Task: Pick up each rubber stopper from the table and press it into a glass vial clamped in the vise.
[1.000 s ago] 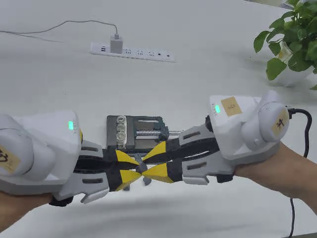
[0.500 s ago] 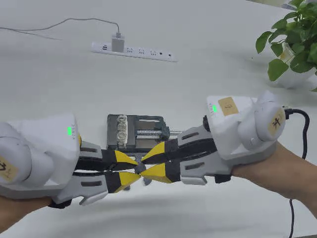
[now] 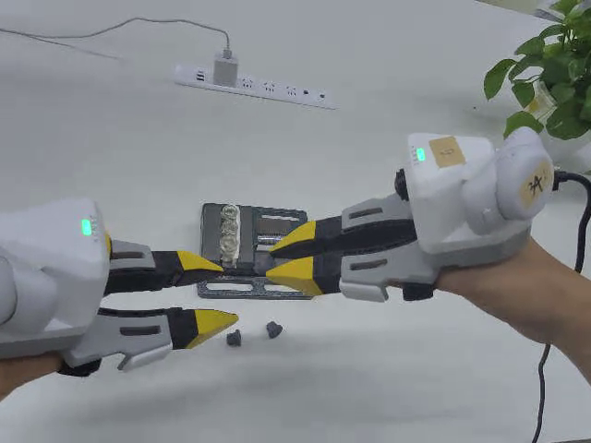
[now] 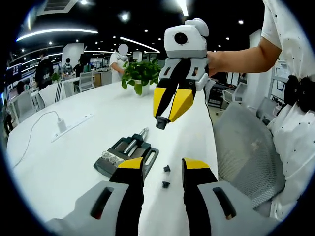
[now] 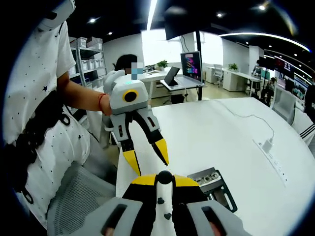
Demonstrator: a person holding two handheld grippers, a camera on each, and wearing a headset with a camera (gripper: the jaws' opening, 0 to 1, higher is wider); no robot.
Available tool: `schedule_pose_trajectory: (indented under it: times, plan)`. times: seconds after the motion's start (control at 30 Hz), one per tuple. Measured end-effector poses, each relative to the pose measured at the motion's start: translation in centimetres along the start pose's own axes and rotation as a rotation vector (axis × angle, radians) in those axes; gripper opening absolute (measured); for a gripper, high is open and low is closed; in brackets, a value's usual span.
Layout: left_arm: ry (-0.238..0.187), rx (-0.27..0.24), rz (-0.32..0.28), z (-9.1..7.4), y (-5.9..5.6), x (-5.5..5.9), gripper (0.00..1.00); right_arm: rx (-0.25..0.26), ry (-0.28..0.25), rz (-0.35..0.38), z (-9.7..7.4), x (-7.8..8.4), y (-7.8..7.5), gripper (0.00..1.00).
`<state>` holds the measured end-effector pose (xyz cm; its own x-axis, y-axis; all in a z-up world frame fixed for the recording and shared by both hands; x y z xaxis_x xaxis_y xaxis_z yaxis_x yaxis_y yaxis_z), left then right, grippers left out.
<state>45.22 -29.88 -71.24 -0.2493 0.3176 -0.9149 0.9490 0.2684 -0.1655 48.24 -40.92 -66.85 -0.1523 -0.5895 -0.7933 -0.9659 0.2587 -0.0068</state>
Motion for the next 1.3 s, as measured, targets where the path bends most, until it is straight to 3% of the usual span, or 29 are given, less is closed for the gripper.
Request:
schedule_pose_trajectory:
  times: [0.37, 0.5, 0.77, 0.97, 1.13, 1.3]
  plan:
    - [0.014, -0.079, -0.010, -1.7, 1.7, 1.7, 0.45, 0.053, 0.066, -0.008, 2.0, -0.7, -3.2, 0.06]
    - [0.010, -0.095, -0.018, -2.0, 2.1, 2.3, 0.53, 0.075, 0.113, -0.017, 3.4, -0.7, -5.1, 0.06]
    - [0.007, -0.135, -0.022, -2.7, 3.0, 3.1, 0.64, 0.088, 0.201, -0.048, 6.0, -0.2, -7.5, 0.06]
    - [-0.010, -0.142, -0.028, -2.8, 3.4, 3.5, 0.71, 0.081, 0.267, -0.069, 7.5, 0.6, -8.6, 0.06]
    - [-0.050, -0.140, -0.041, -2.8, 3.6, 3.7, 0.79, 0.069, 0.320, -0.100, 9.1, 1.4, -8.9, 0.06]
    - [-0.046, -0.142, -0.052, -2.7, 3.9, 4.2, 0.83, 0.054, 0.362, -0.125, 10.2, 1.7, -9.4, 0.06]
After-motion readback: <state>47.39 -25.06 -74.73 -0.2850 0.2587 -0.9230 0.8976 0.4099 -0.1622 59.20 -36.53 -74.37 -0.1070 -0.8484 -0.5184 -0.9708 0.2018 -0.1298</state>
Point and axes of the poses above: the centre of the closed fingertips' face, and the gripper's own axes: z roughly forward along the fingers, y roughly to its left, x roughly out of its underside, the point moved 5 cm from there along -z, roughly backward along the fingers, and after that the axes turned 10 degrees about x, right-handed, at the moved point
